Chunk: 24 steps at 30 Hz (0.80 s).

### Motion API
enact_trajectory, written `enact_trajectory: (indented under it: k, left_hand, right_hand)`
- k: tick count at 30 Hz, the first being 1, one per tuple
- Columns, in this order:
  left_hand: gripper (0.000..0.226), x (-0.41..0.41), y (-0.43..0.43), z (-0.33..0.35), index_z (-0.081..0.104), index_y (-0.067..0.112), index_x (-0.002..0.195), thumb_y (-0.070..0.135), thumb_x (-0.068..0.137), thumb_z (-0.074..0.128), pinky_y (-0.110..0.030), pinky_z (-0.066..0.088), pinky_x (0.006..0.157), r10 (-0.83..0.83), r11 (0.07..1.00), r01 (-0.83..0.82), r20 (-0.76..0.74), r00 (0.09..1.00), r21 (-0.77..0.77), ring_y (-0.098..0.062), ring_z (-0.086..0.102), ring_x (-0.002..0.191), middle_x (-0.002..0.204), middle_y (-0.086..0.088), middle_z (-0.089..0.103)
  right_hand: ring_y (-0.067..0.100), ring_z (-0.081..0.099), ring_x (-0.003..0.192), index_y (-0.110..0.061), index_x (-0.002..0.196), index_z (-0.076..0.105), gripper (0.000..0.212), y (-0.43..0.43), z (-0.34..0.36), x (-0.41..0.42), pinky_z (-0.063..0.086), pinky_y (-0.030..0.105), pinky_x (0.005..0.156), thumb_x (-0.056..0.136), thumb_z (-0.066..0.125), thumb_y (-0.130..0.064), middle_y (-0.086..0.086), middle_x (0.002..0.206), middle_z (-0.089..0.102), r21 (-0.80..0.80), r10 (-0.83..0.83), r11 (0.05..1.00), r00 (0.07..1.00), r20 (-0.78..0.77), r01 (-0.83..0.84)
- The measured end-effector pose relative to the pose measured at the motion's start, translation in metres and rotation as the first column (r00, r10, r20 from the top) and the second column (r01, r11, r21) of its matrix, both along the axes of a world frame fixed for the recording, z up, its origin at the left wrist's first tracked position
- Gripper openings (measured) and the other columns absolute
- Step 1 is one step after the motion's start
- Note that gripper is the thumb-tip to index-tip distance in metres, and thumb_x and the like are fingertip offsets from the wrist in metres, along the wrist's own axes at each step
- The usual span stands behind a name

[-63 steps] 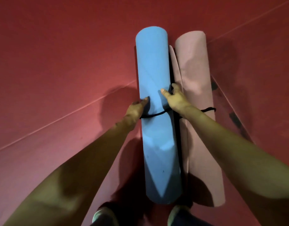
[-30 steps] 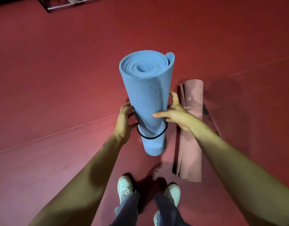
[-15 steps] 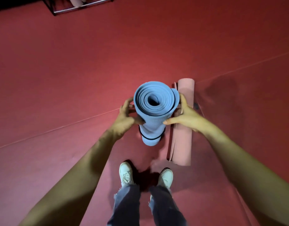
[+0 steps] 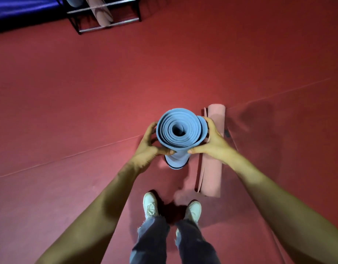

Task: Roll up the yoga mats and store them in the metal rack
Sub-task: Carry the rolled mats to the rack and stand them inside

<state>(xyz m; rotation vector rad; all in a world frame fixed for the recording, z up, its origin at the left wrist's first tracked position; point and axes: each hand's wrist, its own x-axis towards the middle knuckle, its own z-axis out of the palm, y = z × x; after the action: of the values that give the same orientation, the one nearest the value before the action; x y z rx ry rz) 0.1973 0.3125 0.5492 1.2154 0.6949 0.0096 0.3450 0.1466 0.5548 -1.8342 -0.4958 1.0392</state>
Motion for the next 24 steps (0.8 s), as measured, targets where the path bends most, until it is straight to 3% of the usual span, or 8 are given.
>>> enact_trajectory:
  k: [3, 6, 11, 13, 18, 24]
  left_hand:
    - [0.089, 0.002, 0.017, 0.03, 0.047, 0.041, 0.123, -0.015, 0.062, 0.077, -0.034, 0.053, 0.09, -0.011, 0.997, 0.008, 0.044, 0.999, 0.074, 0.0, 0.055, 0.11, 0.114, 0.023, 0.06]
    - [0.091, 0.006, 0.046, 0.071, 0.045, 0.038, 0.127, -0.004, 0.057, 0.084, -0.035, 0.05, 0.094, -0.016, 0.991, -0.001, 0.125, 0.992, 0.134, -0.003, 0.053, 0.115, 0.126, 0.018, 0.055]
    - [0.101, 0.014, 0.11, 0.135, 0.041, 0.027, 0.136, 0.019, 0.049, 0.091, -0.023, 0.045, 0.096, -0.005, 0.966, -0.046, 0.196, 0.981, 0.253, -0.004, 0.047, 0.125, 0.14, 0.005, 0.048]
    - [0.099, 0.021, 0.136, 0.162, 0.04, 0.028, 0.136, 0.016, 0.051, 0.09, -0.014, 0.045, 0.089, 0.019, 0.951, -0.088, 0.227, 0.974, 0.297, -0.002, 0.048, 0.123, 0.14, 0.005, 0.047]
    - [0.098, 0.05, 0.193, 0.224, 0.042, 0.026, 0.136, 0.015, 0.051, 0.089, -0.015, 0.044, 0.09, 0.045, 0.91, -0.17, 0.319, 0.947, 0.378, -0.001, 0.049, 0.12, 0.135, 0.008, 0.052]
    - [0.087, 0.105, 0.264, 0.279, 0.047, 0.042, 0.124, 0.015, 0.052, 0.088, -0.023, 0.046, 0.096, 0.082, 0.863, -0.268, 0.405, 0.911, 0.429, 0.0, 0.05, 0.118, 0.132, 0.009, 0.055]
  right_hand:
    - [0.01, 0.048, 0.122, -0.05, 0.119, 0.034, 0.099, 0.019, 0.031, 0.007, 0.043, 0.044, 0.103, 0.041, 0.087, -0.02, -0.021, 0.123, 0.048, 0.003, -0.003, 1.0, 1.0, 0.012, 0.003]
    - [0.009, 0.046, 0.124, -0.053, 0.121, 0.036, 0.101, 0.05, 0.077, 0.016, 0.039, 0.043, 0.107, 0.038, 0.089, -0.031, -0.018, 0.126, 0.051, 0.024, 0.0, 1.0, 0.996, 0.087, -0.003]
    - [0.007, 0.047, 0.121, -0.037, 0.134, 0.033, 0.104, 0.118, 0.157, 0.027, 0.043, 0.026, 0.096, 0.051, 0.09, -0.013, -0.014, 0.13, 0.049, 0.102, 0.003, 0.995, 0.981, 0.195, -0.023]
    - [0.01, 0.048, 0.121, -0.032, 0.137, 0.032, 0.102, 0.148, 0.188, 0.034, 0.043, 0.025, 0.093, 0.055, 0.089, -0.01, -0.011, 0.133, 0.046, 0.131, 0.032, 0.989, 0.969, 0.245, -0.065]
    - [0.012, 0.05, 0.119, -0.037, 0.134, 0.032, 0.101, 0.213, 0.249, 0.063, 0.044, 0.033, 0.099, 0.054, 0.089, -0.012, -0.011, 0.131, 0.049, 0.193, 0.045, 0.974, 0.934, 0.356, -0.121]
    - [0.009, 0.047, 0.12, -0.033, 0.138, 0.034, 0.1, 0.289, 0.302, 0.115, 0.037, 0.021, 0.093, 0.057, 0.087, -0.006, -0.012, 0.129, 0.051, 0.287, 0.002, 0.949, 0.908, 0.418, -0.134]
